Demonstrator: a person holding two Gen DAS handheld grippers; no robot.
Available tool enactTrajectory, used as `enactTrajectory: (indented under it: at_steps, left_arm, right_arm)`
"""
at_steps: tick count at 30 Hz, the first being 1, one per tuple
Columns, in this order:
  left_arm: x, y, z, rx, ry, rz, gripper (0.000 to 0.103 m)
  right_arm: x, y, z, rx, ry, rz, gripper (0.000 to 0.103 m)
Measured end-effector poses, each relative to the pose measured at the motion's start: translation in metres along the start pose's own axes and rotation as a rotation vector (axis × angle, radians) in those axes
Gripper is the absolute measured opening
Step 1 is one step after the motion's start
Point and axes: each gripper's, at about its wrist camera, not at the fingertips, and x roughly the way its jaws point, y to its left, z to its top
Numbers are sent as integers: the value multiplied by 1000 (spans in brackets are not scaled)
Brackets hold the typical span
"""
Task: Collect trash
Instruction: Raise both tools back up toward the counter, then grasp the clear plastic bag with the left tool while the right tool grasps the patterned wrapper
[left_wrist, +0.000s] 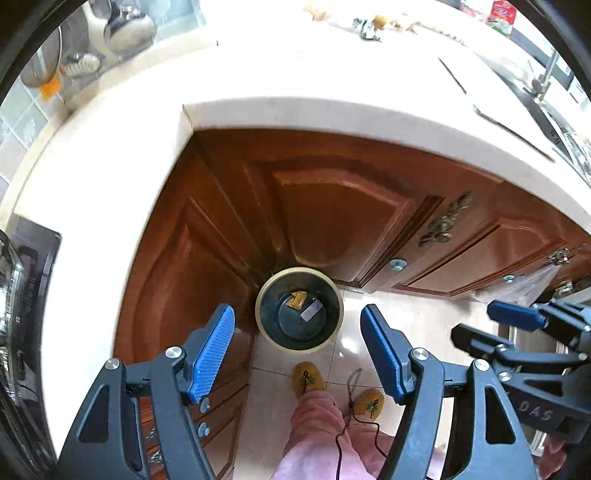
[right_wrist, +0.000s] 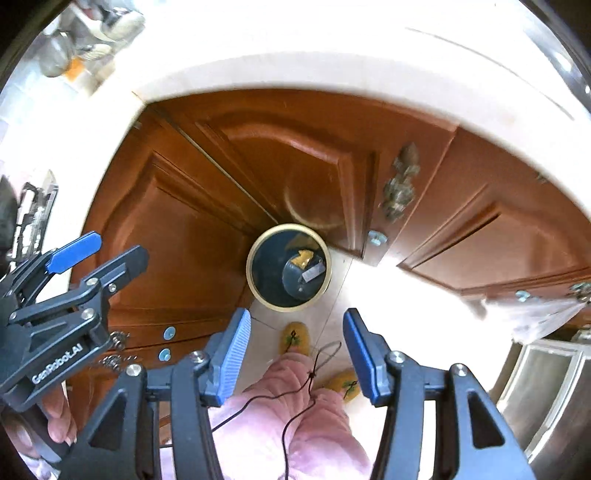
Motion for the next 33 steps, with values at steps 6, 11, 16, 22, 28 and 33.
enactTrajectory:
  at_steps: [6, 11, 16, 22, 28, 33]
  left_arm:
    - [-54, -5, 16, 13, -71, -3, 71]
    - [-93, -12, 29, 10, -153, 0, 74]
    - [-129, -21, 41, 14, -230, -14, 78]
    - [-161, -33, 62, 23, -284, -21, 80]
    - [-178, -29, 94, 23, -343, 14, 84]
    - [-167, -8, 137, -30, -371, 33, 87]
  right_arm:
    - [-65, 5, 3, -68, -108, -42, 53]
    - [-108, 4, 5, -108, -192, -62, 53]
    - [-143, -7, 10, -112, -266, -83, 53]
    - [-176, -25, 29, -63, -339, -63, 53]
    - [-195, -38, 70, -40, -383, -75, 53]
    - [-196, -48, 112, -26, -384, -71, 53]
